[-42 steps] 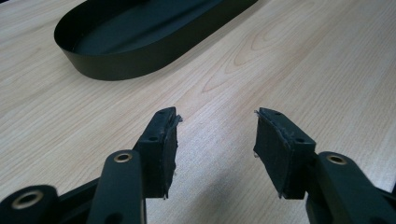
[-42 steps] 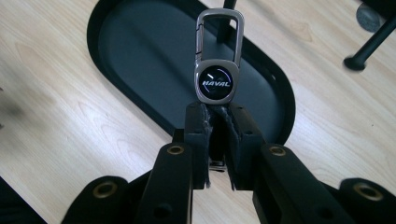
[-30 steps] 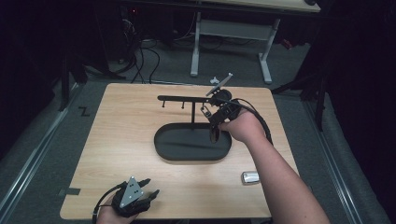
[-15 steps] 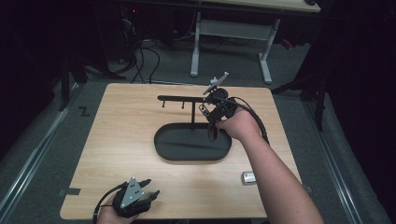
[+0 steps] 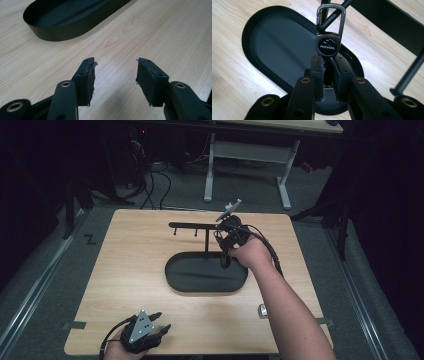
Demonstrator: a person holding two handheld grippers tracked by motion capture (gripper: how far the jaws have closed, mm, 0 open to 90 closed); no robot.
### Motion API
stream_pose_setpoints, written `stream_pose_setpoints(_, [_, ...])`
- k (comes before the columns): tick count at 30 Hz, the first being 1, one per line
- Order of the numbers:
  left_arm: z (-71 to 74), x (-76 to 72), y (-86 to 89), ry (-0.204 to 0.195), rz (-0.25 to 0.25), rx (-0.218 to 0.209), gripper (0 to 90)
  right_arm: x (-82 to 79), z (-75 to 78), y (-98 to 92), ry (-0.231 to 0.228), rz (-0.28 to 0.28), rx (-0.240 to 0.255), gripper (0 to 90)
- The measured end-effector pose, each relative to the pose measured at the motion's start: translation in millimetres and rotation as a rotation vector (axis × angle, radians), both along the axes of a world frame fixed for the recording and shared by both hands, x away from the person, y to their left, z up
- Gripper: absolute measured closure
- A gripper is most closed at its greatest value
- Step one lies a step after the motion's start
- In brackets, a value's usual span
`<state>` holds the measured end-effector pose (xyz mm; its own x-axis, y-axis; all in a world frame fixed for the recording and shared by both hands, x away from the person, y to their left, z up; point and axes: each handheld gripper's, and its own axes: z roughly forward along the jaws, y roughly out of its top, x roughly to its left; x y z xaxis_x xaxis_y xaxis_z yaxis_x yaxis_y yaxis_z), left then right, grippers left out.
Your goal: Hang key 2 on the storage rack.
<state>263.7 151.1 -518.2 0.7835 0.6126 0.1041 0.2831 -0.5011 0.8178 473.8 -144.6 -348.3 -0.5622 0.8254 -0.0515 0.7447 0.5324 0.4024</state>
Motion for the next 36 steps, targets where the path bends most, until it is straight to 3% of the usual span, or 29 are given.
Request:
stream_pose_setpoints(7, [-0.1, 0.5, 0.6, 0.003, -0.001, -0.001, 48.9, 3.3, -8.1, 3.0, 0.010, -0.013, 0.003, 75.8])
stream_pose_setpoints(13, [-0.7, 0.7, 0.0, 0.002, -0.001, 0.000, 48.8, -6.7, -8.9, -5.4, 0.008, -0.019, 0.020, 72.9])
stream_pose_setpoints(23, [-1.4, 0.4, -3.1, 0.003, -0.003, 0.005, 48.5, -45.7, -22.8, -50.8, -0.017, -0.067, 0.047, 63.0])
stream_pose_setpoints(30, [-2.6, 0.9, -4.0, 0.007, -0.003, 0.016, 48.5, -66.9, -41.2, -79.6, 0.031, -0.098, 0.061, 65.4])
stream_pose_setpoints(36, [-3.2, 0.4, -4.5, 0.010, -0.001, 0.013, 48.6, -86.3, -55.5, -105.1, 0.047, -0.124, 0.076, 61.7])
